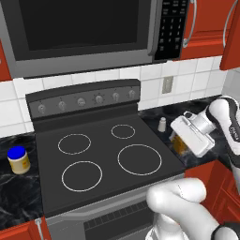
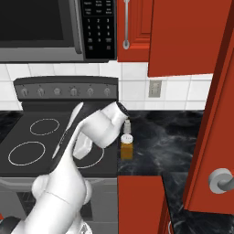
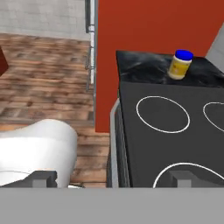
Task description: Collect the turmeric, mayonnaise, and shaker from the cabinet and place them next to the stove.
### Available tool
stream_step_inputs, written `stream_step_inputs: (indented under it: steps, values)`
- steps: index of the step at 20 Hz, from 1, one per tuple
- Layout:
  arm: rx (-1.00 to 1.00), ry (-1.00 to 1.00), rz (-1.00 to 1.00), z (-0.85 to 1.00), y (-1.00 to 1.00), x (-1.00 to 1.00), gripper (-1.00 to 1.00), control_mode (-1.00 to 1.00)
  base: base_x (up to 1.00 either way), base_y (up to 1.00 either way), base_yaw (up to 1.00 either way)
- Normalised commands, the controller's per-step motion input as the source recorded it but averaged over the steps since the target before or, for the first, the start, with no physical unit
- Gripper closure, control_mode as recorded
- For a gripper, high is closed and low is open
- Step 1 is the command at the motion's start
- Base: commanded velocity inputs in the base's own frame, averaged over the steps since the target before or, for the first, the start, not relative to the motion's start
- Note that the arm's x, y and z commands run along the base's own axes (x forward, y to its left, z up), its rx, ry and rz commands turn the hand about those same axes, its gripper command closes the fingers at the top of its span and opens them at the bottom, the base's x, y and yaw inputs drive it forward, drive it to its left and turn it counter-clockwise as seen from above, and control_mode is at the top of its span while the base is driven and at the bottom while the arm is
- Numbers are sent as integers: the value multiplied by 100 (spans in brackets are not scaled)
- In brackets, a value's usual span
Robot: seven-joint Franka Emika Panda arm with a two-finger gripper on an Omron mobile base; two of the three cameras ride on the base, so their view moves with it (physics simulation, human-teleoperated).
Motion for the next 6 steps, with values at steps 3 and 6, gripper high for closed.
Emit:
stream_step_inputs:
  steps: [3,6]
  values:
    - [-24,-9,4,49,68,-64,-100,-100,0,0,0]
    - [-26,-13,4,42,68,-67,-100,-100,0,0,0]
